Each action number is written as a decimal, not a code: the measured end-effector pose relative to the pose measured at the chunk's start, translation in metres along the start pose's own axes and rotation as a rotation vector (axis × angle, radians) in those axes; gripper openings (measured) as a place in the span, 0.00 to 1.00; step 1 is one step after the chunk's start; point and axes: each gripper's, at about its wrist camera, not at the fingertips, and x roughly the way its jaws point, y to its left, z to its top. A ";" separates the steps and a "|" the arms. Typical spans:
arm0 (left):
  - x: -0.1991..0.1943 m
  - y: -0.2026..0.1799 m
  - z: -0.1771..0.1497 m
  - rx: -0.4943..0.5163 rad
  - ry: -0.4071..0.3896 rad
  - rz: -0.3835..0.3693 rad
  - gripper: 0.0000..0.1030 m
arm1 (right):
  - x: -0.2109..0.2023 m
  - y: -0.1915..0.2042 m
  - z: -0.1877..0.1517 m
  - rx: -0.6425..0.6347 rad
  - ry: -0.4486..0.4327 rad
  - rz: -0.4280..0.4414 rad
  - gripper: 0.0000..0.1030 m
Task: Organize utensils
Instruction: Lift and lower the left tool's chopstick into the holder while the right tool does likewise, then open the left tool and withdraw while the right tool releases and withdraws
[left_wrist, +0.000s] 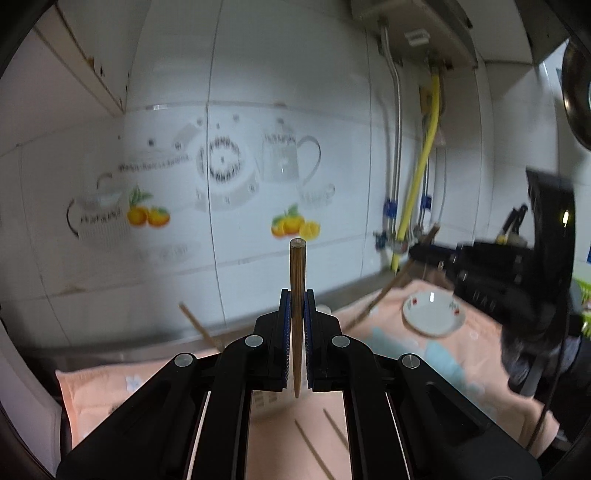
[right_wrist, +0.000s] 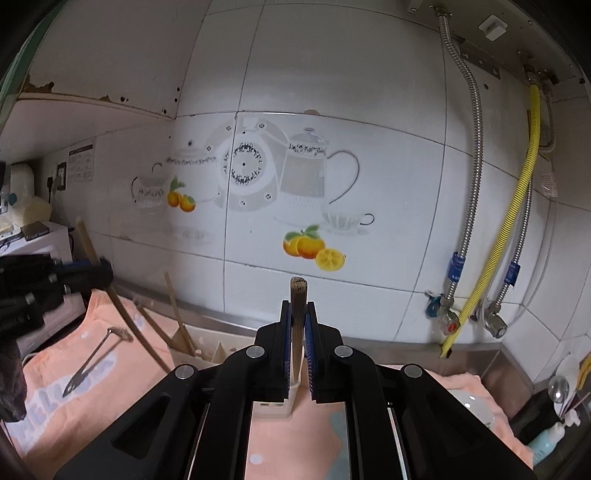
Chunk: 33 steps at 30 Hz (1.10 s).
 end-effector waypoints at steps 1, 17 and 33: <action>0.000 0.001 0.004 -0.001 -0.012 0.000 0.05 | 0.003 -0.001 0.001 0.005 -0.001 0.006 0.07; 0.037 0.026 0.007 -0.020 -0.041 0.080 0.05 | 0.049 -0.007 -0.012 0.050 0.065 0.055 0.07; 0.060 0.036 -0.029 -0.031 0.074 0.078 0.08 | 0.062 -0.006 -0.036 0.063 0.137 0.060 0.15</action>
